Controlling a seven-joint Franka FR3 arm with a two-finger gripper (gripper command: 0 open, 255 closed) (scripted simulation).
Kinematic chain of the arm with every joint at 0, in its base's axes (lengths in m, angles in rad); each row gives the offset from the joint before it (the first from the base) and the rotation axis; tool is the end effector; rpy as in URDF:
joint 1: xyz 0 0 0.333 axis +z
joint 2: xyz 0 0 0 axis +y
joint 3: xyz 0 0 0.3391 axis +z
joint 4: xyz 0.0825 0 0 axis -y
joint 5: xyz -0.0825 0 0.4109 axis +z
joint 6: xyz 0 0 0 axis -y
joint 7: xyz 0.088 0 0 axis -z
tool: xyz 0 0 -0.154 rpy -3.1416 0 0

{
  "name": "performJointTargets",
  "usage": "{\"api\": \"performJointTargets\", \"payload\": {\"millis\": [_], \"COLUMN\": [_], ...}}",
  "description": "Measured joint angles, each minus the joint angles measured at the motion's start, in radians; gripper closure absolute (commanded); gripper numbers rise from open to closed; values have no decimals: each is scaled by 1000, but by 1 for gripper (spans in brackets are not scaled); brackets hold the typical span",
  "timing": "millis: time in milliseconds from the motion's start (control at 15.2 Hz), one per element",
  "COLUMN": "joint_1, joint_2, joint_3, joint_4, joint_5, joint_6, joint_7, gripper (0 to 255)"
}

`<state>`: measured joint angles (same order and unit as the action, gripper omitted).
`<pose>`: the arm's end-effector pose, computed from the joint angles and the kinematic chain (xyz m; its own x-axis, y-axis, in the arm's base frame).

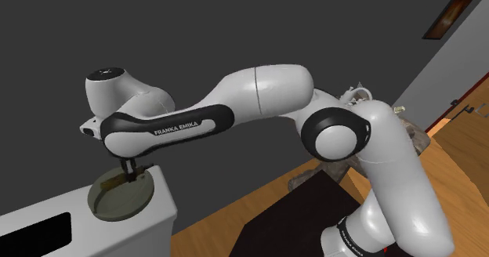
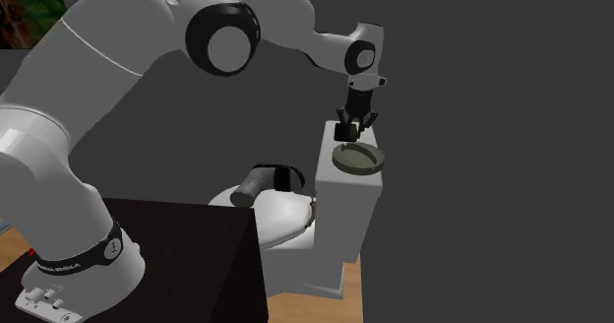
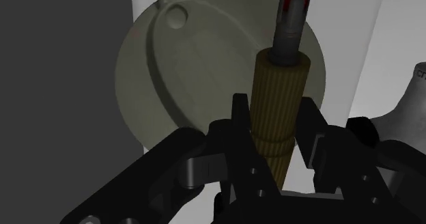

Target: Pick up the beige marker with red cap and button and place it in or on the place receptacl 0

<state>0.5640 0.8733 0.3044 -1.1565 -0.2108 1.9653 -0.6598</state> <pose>0.5781 0.5517 0.2381 0.0588 0.9983 0.0015 0.9971 -0.0587 -0.0495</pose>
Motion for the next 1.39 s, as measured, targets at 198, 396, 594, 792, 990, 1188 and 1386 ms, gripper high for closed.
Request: {"api": "performJointTargets", "payload": {"millis": [198, 396, 594, 792, 990, 1188, 1386], "joint_1": [69, 84, 80, 84, 80, 86, 83], "joint_2": [211, 272, 279, 309, 317, 353, 350], "joint_3": [-20, -26, -27, -29, -31, -34, -34], "joint_4": [386, 469, 444, 459, 431, 462, 448], "joint_5": [-8, -10, -12, -13, -16, -17, -18], "joint_6": [-166, -188, -157, -142, -107, -101, -90], "joint_7": [-26, -32, -30, -31, -29, -32, -31], "gripper": [255, 255, 255, 255, 255, 255, 255]}}
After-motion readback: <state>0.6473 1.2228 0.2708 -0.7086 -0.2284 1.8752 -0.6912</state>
